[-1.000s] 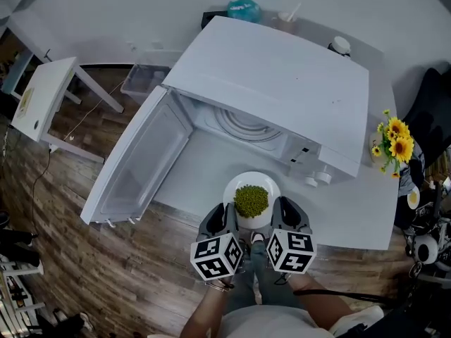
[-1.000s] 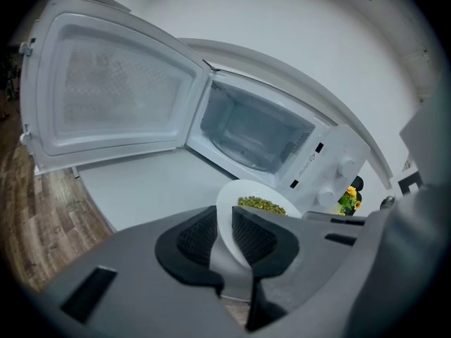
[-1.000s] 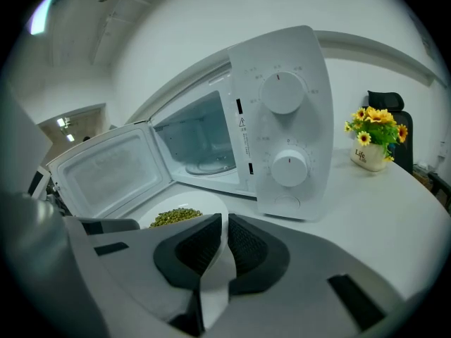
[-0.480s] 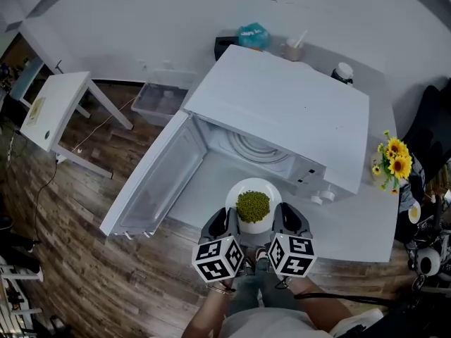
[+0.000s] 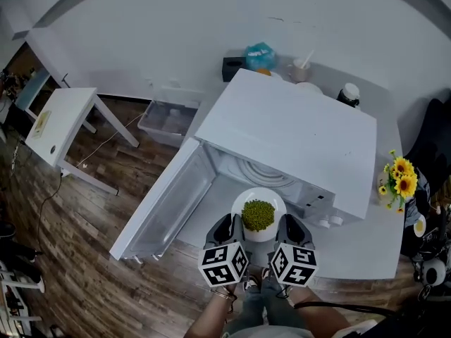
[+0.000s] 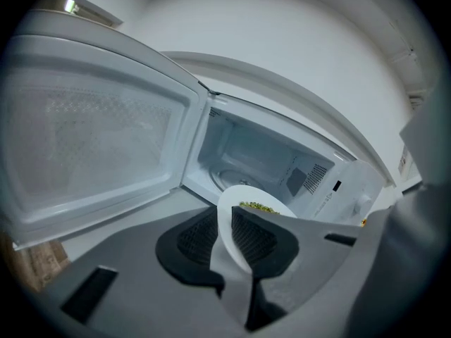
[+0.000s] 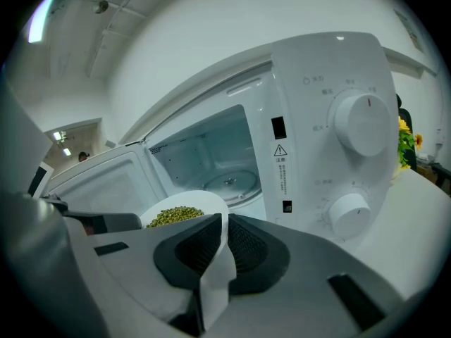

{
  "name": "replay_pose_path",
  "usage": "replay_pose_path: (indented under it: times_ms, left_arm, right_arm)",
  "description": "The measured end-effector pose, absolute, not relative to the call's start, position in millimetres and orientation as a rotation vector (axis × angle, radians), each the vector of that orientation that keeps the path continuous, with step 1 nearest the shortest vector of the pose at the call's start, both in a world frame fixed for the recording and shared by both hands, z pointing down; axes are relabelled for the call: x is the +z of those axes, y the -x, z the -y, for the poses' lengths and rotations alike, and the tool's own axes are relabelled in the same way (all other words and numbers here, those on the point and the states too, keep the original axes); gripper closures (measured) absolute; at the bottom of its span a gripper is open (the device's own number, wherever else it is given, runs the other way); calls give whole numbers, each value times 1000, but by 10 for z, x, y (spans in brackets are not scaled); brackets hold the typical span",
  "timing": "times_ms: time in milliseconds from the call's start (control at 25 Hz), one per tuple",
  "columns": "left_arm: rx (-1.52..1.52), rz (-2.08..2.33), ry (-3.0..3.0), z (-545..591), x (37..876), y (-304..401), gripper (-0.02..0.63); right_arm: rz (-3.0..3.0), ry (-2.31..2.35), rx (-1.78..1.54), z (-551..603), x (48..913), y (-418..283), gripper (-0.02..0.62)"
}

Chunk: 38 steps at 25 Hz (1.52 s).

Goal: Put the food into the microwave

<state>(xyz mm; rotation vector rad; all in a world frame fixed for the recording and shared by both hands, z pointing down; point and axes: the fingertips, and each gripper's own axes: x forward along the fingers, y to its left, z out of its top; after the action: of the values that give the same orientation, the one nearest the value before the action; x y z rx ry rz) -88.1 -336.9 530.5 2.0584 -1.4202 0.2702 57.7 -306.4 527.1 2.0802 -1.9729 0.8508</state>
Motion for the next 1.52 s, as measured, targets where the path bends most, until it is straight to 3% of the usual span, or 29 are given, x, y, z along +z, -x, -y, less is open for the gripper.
replay_pose_path:
  times_ms: [1520]
  left_arm:
    - [168,1362,-2242,4826,5647,545,543]
  right_arm:
    - [1893,-2348,849,4125,5600,-795,558]
